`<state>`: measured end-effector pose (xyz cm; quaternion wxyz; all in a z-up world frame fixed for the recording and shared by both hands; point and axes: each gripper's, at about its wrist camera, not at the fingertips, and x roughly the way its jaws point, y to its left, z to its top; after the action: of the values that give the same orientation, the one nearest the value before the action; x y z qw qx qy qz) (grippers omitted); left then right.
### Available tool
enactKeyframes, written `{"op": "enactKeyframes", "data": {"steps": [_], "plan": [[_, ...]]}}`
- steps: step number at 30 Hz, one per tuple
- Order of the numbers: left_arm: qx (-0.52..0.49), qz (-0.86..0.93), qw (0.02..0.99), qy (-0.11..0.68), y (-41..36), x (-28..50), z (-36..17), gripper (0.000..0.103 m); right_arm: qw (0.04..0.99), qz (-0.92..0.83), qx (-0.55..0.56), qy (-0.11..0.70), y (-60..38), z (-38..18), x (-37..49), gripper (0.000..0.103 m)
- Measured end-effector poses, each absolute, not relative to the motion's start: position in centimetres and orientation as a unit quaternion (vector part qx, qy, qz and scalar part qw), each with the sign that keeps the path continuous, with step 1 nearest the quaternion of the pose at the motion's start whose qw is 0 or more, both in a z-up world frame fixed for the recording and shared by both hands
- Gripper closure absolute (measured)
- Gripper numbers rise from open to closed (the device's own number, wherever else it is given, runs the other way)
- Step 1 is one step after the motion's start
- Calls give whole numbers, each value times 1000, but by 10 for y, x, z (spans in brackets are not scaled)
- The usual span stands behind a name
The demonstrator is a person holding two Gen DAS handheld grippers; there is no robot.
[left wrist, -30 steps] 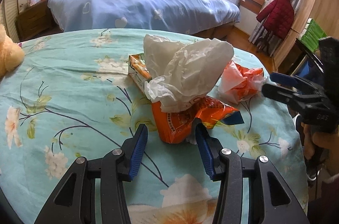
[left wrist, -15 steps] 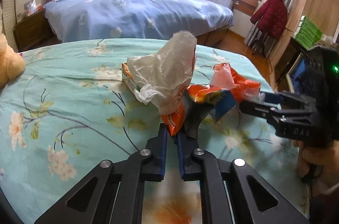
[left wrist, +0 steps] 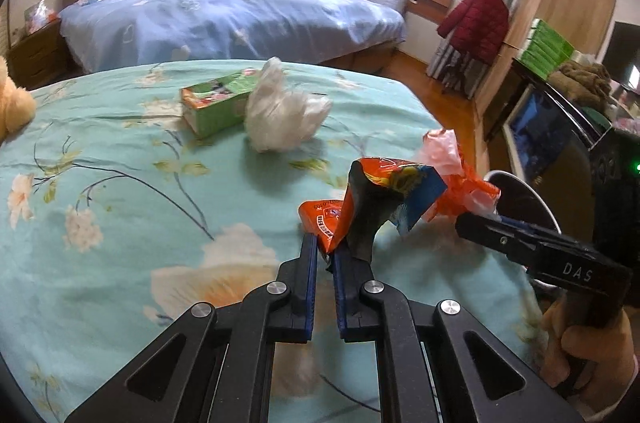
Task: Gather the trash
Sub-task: 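Grasp the orange snack wrapper with left tool while right tool grasps orange plastic bag, then carry both items over the bin and open both tools to drop them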
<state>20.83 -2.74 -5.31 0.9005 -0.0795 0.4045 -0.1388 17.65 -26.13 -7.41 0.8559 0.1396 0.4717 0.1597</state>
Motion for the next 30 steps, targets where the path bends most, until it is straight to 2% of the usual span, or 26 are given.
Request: {"op": "enactKeyframes", "data": {"steps": [30], "plan": [[-19, -230, 890, 393, -120, 187, -39, 97, 877, 41, 180, 444, -346, -57, 113, 41]]}}
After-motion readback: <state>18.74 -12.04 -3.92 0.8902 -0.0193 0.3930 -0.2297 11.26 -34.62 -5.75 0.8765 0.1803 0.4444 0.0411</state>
